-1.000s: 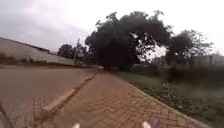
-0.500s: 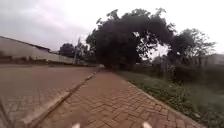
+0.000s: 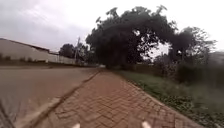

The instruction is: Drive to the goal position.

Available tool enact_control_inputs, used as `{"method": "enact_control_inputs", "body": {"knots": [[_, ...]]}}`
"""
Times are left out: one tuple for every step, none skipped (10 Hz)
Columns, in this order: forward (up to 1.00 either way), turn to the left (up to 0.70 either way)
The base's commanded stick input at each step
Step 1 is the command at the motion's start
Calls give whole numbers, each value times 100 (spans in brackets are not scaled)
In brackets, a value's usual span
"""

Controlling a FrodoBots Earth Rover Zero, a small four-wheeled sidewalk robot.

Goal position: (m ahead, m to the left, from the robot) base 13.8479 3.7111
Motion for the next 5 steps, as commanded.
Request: {"method": "enact_control_inputs", "body": {"knots": [[70,5],[70,5],[70,4],[70,3],[70,3]]}}
